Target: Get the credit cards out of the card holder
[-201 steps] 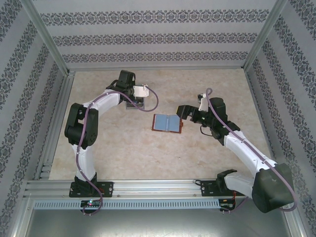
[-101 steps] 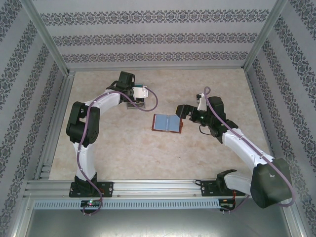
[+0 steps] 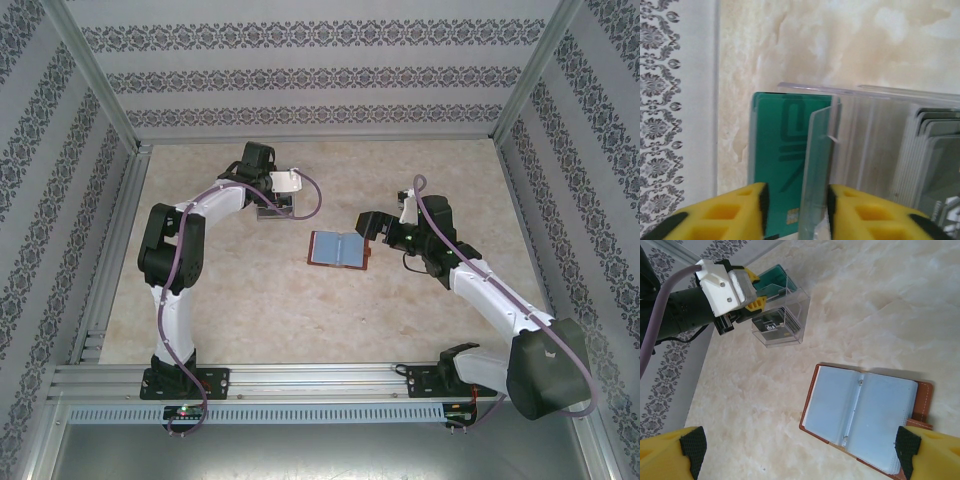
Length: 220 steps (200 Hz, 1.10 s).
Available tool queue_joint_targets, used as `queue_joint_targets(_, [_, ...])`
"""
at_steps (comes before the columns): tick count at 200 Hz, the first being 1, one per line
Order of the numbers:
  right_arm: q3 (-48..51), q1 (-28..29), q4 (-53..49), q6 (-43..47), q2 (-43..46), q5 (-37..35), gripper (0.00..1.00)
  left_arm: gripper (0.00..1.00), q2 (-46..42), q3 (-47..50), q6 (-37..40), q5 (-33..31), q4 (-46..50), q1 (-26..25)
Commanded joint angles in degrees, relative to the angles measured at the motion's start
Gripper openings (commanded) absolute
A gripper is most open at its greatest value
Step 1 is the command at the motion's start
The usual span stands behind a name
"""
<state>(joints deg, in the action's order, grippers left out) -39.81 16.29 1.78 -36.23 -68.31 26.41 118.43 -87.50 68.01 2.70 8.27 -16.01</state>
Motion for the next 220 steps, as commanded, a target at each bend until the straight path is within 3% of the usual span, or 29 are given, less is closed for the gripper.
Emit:
queue_joint_targets(1, [-1.5,0.6,0.7,-0.8,-0.1,1.2,0.98,0.42,0.8,-2.3,-3.2,-1.2,-3.7,0.7])
queue_joint_targets(50, [-1.3,0.6,0.6,-1.5,0.0,1.6,0.98,0.52,2.3,-3.7,-6.0,-3.5,-5.9,0.9])
queue_joint_targets(130, [-0.4,0.6,-0.1,-2.0,1.6,1.5,0.98,0.58,4.3,-4.8,-9.4,-6.1,-7.4,1.1])
queue_joint_targets(220, [0.3,0.6,-0.1,-2.7,2.1,1.6,0.98,0.68,1.3,-5.7,-14.4,-4.2,-4.8,1.2])
